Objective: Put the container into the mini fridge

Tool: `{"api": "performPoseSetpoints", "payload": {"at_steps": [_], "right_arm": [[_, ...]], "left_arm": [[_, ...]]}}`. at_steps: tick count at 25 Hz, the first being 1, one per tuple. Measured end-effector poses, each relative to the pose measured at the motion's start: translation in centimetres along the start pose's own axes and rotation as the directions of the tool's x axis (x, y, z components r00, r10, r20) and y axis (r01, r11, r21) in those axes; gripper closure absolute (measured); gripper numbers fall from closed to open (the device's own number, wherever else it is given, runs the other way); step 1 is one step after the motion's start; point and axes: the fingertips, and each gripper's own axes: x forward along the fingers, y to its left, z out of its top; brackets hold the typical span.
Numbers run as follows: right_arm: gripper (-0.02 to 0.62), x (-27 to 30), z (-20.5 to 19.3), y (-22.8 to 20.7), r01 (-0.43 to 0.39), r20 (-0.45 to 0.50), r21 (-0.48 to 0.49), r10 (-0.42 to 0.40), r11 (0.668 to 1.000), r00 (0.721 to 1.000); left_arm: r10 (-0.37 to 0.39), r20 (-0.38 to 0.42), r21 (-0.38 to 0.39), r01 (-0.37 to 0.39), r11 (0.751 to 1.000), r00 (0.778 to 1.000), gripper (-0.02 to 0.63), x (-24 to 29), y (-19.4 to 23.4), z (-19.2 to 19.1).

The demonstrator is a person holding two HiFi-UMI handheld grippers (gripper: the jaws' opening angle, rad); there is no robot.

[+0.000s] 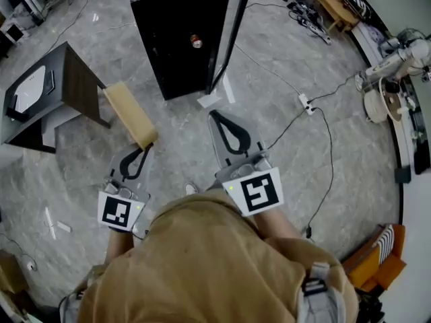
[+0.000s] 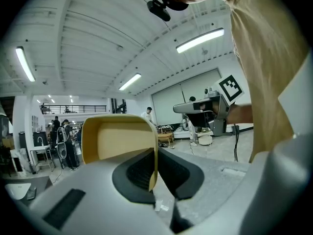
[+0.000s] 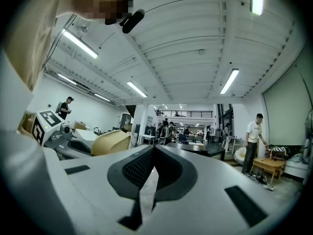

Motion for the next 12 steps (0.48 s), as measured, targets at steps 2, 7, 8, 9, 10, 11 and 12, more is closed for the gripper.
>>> {"api": "performPoseSetpoints", "payload": {"at_steps": [2,7,8,9,10,11,12], "right_arm": [[0.594,0.2,0.3,0.6,0.006,0.015,0.021,-0.006,1.000,1.000],[0.594,0.7,1.0,1.5,0.010,0.036,-0.004,-0.010,1.000,0.999],[0.594,0.8,1.1,1.5,0.010,0.037,0.000,-0.010,1.000,0.999],[0.594,1.0,1.1,1.5,0.009,0.037,0.003,-0.009,1.000,0.999],[0.594,1.1,1.0,1.4,0.008,0.035,0.004,-0.008,1.000,0.999],[0.594,1.4,0.9,1.3,0.007,0.034,0.005,-0.008,1.000,0.999],[0.594,1.6,0.7,1.2,0.008,0.033,0.006,-0.008,1.000,0.999]], "left_arm": [[-0.001,0.010,0.010,0.001,1.000,1.000,0.591,-0.4,0.7,0.0],[-0.008,0.029,0.011,0.007,1.000,1.000,0.591,-0.6,1.0,0.3],[-0.013,0.032,0.013,0.012,1.000,0.999,0.591,-0.4,1.0,0.4],[-0.018,0.033,0.015,0.018,1.000,0.999,0.591,-0.2,0.9,0.6],[-0.024,0.033,0.017,0.023,1.000,0.999,0.591,0.1,0.9,0.6],[-0.029,0.033,0.020,0.028,0.999,0.999,0.591,0.3,0.9,0.6],[-0.031,0.032,0.022,0.031,0.999,0.999,0.591,0.6,0.9,0.4]]}}
